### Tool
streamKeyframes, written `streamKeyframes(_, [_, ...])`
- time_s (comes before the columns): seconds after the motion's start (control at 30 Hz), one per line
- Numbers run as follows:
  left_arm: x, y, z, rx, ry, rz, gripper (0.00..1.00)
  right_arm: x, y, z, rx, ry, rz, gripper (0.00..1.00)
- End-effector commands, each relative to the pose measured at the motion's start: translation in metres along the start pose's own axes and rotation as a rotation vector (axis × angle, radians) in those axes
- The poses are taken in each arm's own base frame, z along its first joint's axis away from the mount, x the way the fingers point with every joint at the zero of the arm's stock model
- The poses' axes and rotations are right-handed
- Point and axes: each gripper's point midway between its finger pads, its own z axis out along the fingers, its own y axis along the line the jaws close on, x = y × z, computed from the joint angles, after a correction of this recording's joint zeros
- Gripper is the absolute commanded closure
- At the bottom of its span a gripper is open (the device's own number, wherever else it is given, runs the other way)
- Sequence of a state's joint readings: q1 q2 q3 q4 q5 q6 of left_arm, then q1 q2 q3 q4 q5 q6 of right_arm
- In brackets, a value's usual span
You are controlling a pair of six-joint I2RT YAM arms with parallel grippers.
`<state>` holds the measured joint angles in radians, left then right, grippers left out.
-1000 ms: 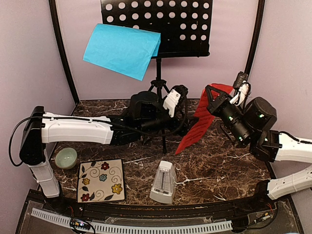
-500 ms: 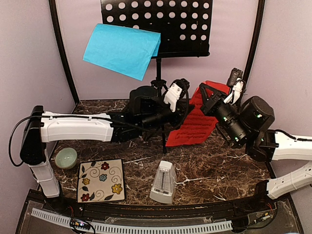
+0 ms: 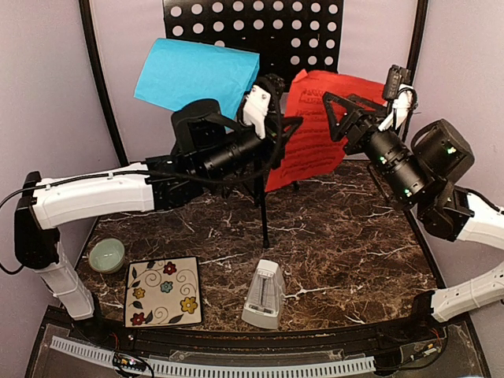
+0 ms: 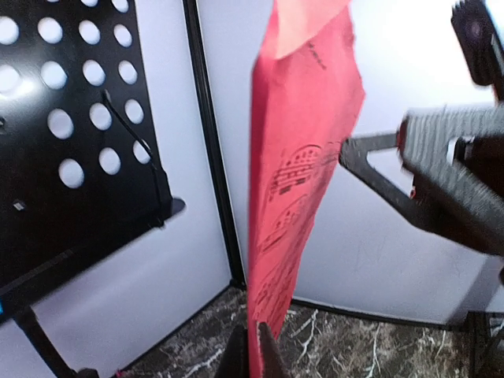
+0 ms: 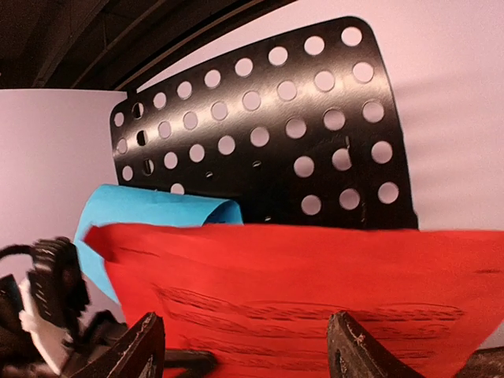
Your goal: Set up the instrument practice props
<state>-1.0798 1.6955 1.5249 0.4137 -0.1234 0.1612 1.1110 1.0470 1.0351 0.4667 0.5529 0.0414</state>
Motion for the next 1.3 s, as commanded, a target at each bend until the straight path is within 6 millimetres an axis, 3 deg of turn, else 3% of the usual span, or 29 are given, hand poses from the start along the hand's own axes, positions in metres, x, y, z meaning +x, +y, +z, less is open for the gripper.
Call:
streamKeyframes(0.0, [-0.103, 0.048, -0.037, -0.069, -0.214, -0.035, 1.00, -0.041, -0.020, 0.002, 0.026, -0.059, -0.078, 0.28])
streamKeyframes(0.23, [-0.161, 0.083, -0.061, -0.109, -0.345, -0.071, 1.00, -0.079, -0.062, 0.015, 0.173, -0.108, -0.088, 0.28])
streamKeyframes(0.37, [-0.185, 0.102, -0.072, -0.184, -0.394, -0.076, 1.00, -0.079, -0.088, 0.035, 0.249, -0.098, -0.088, 0.32])
streamKeyframes(0.5, [-0.202, 0.112, -0.074, -0.214, -0.416, -0.084, 1.00, -0.073, -0.095, 0.067, 0.241, -0.057, -0.063, 0.36])
streamKeyframes(0.63, [-0.210, 0.116, -0.072, -0.230, -0.427, -0.079, 1.00, -0.074, -0.090, 0.095, 0.206, -0.044, -0.080, 0.39])
streamKeyframes(0.83, [-0.216, 0.124, -0.070, -0.265, -0.444, -0.066, 1.00, -0.059, -0.091, 0.128, 0.188, -0.010, -0.109, 0.42])
streamKeyframes(1.27, [-0.227, 0.136, -0.060, -0.281, -0.471, -0.036, 1.00, -0.039, -0.102, 0.163, 0.245, 0.039, -0.212, 0.53])
